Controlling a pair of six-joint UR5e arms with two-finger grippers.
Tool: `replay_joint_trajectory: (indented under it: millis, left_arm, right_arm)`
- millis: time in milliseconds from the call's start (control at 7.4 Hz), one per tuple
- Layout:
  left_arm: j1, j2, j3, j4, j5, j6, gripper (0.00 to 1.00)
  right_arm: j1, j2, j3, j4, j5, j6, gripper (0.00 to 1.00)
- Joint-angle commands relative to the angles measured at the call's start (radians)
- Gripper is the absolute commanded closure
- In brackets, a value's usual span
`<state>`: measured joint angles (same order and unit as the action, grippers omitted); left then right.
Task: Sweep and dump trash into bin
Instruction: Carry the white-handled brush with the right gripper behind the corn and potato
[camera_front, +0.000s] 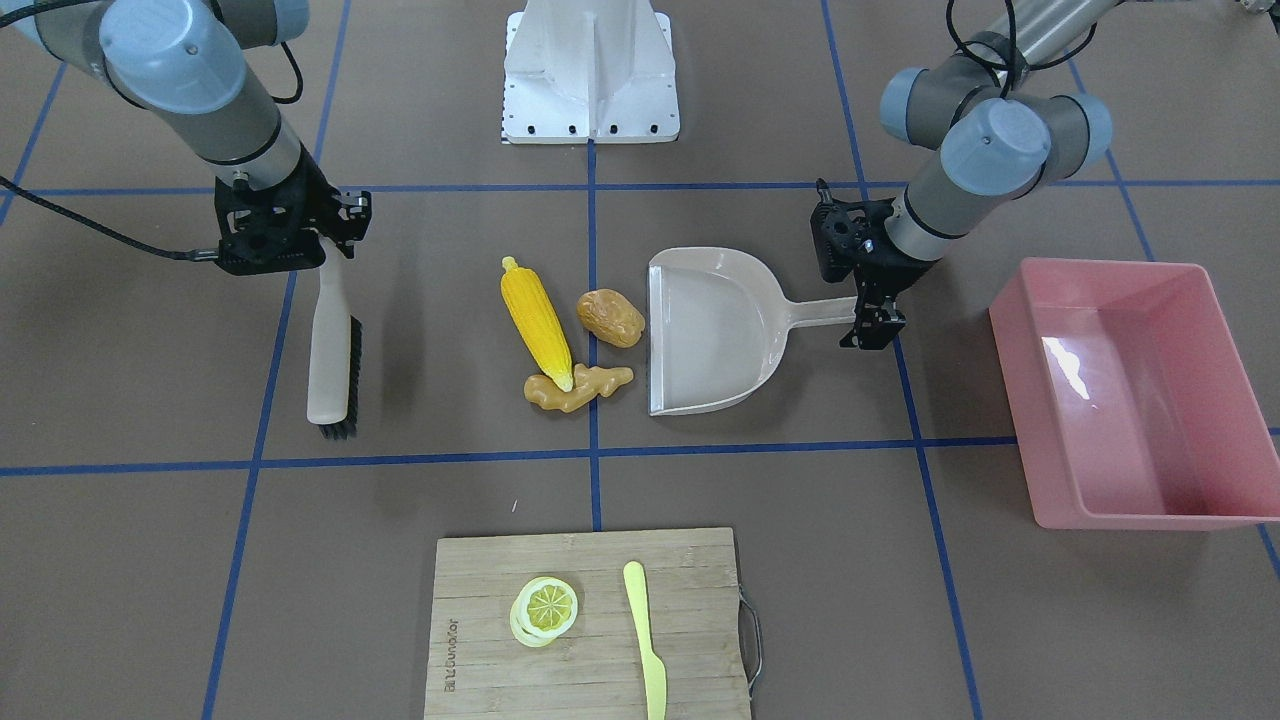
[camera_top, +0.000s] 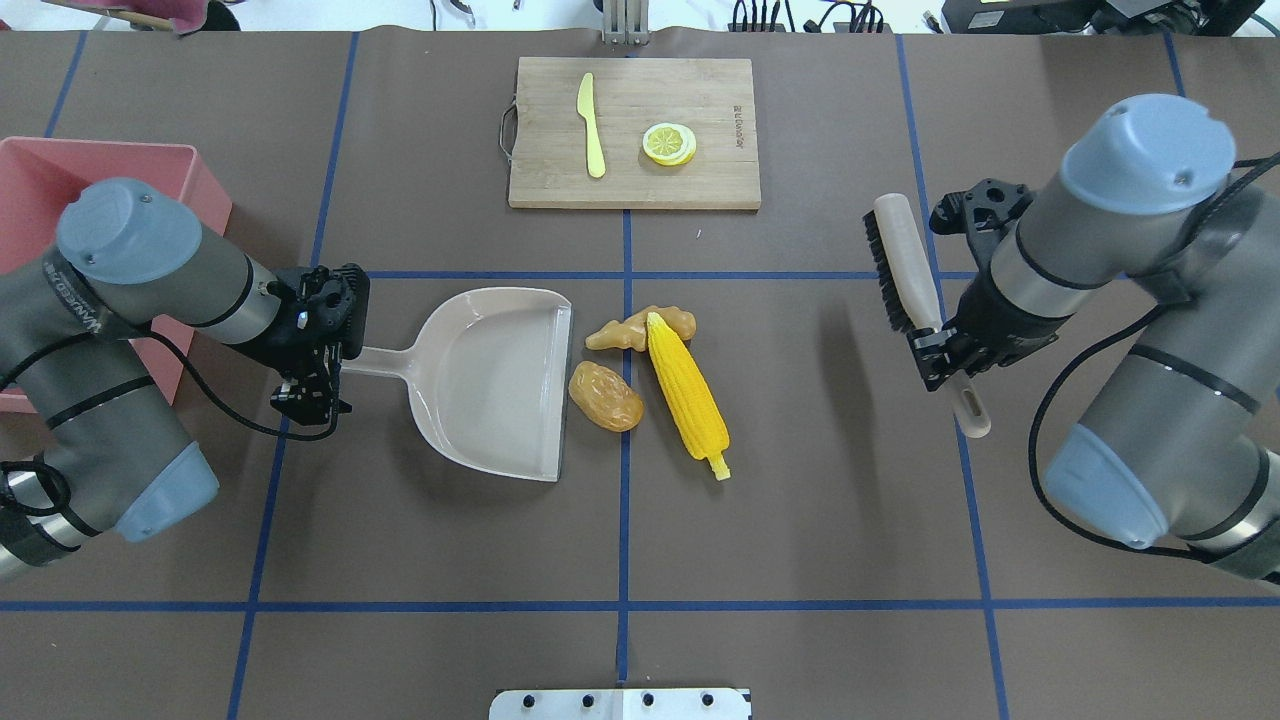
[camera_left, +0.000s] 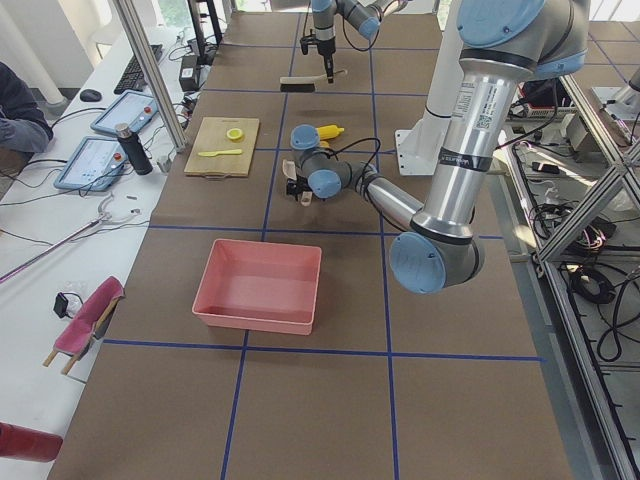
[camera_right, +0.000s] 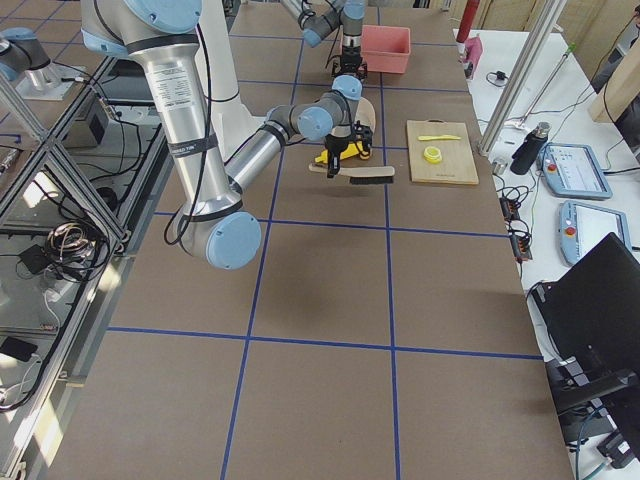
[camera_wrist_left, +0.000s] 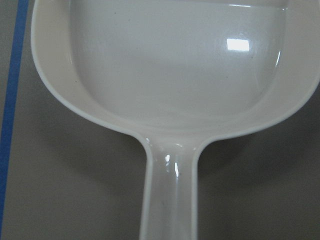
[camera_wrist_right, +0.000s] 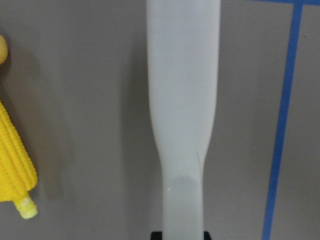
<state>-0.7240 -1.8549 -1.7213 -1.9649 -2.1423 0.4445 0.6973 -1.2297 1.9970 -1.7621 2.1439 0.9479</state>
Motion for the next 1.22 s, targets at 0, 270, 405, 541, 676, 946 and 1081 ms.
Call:
replay_joint_trajectory:
  millis: [0,270,405,541,676,946,1081]
  left_arm:
    - [0.000,-0.001,-0.003,0.000,-0.014,-0.003,0.07]
    - [0.000,-0.001,-0.004,0.000,-0.016,-0.015,0.08]
    - [0.000,-0.001,-0.004,0.000,-0.016,-0.017,0.11]
    - [0.000,-0.001,-0.004,0.000,-0.016,-0.017,0.11]
    - [0.000,-0.001,-0.006,0.000,-0.018,-0.018,0.14]
    - [-0.003,-0.003,-0.009,0.000,-0.028,-0.018,0.16]
    - [-0.003,-0.003,-0.011,0.000,-0.028,-0.023,0.16]
  right_arm:
    - [-0.083,0.067,-0.030,-0.002,-0.012,0.188,1.00]
    - [-0.181,0.076,-0.032,0.000,-0.083,0.244,1.00]
    - [-0.212,0.078,-0.040,-0.002,-0.114,0.244,1.00]
    - [-0.231,0.087,-0.040,-0.003,-0.137,0.244,1.00]
    - [-0.255,0.091,-0.047,-0.003,-0.171,0.244,1.00]
    - [-0.271,0.137,-0.102,-0.002,-0.200,0.244,1.00]
    - [-0.271,0.171,-0.145,0.000,-0.205,0.244,1.00]
